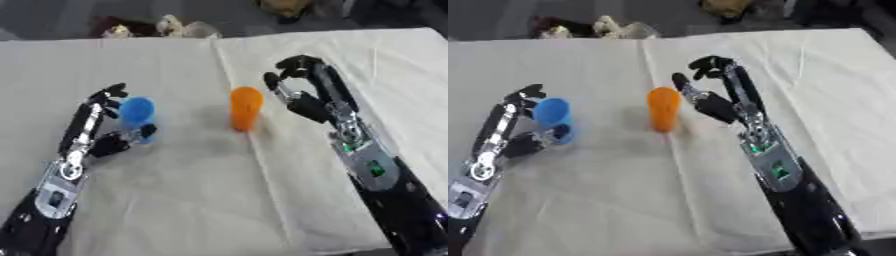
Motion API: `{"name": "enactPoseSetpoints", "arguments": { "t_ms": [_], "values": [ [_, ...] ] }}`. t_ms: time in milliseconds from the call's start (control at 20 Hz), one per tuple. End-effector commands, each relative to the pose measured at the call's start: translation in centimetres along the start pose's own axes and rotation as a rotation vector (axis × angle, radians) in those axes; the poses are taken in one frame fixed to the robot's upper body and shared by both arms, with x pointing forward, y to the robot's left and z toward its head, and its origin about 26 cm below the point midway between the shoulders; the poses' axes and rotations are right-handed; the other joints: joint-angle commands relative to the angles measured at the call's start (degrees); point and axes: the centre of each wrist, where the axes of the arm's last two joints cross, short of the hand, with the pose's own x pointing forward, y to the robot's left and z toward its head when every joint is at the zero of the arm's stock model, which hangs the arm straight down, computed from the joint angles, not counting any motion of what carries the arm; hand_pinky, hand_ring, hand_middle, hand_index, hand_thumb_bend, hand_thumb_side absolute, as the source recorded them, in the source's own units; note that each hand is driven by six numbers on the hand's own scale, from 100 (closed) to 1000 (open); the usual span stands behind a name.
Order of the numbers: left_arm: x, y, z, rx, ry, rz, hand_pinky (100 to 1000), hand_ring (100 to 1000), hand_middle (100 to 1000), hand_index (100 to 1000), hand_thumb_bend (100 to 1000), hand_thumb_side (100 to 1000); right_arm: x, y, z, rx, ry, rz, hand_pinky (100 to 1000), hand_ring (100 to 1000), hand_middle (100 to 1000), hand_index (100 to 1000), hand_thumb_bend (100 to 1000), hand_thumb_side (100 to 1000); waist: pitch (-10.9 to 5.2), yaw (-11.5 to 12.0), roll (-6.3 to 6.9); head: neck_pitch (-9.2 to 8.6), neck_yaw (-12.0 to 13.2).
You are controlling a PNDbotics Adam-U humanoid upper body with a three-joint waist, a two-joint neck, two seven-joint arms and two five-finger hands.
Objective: Pour the contents of one cup into another cup.
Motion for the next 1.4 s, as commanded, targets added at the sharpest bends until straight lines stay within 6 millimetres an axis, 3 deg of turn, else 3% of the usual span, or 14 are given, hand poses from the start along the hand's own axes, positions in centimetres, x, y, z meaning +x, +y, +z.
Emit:
{"name": "enactPoseSetpoints", "arguments": {
  "t_ms": [50,400,1050,1250,1350,1400],
  "values": [
    [0.4,0.5,-0.9,0.006,-0.026,-0.023,610,665,727,912,800,638,1.1,-0.6,-0.7,-0.013,-0.047,0.002,797,855,520,693,418,611,-0.67,-0.22,-0.08,-0.44,0.17],
    [0.5,0.2,-1.6,-0.008,-0.038,-0.032,603,649,695,895,776,646,1.2,-0.6,-0.8,-0.012,-0.05,0.0,796,855,520,693,411,612,-0.44,-0.74,-0.16,-0.49,0.29],
    [0.3,-0.7,-1.9,-0.1,-0.077,-0.034,531,511,532,848,574,661,1.2,-0.5,-0.8,-0.009,-0.049,0.0,796,855,519,692,401,616,-0.55,-1.15,0.03,-0.7,0.2],
    [-0.1,-1.0,-1.5,-0.112,-0.065,-0.035,448,387,413,830,406,600,1.2,-0.5,-0.8,-0.011,-0.048,0.0,796,855,517,692,392,619,-0.59,-0.89,0.05,-0.61,0.05],
    [-0.1,-1.0,-1.4,-0.108,-0.059,-0.032,411,324,349,823,285,548,1.2,-0.5,-0.8,-0.011,-0.048,0.0,796,855,516,692,391,619,-0.62,-0.72,0.04,-0.58,0.02],
    [-0.1,-1.0,-1.4,-0.104,-0.056,-0.03,375,273,305,819,158,497,1.2,-0.5,-0.8,-0.011,-0.047,0.0,795,855,516,692,388,620,-0.63,-0.66,0.04,-0.56,0.0]
  ]
}}
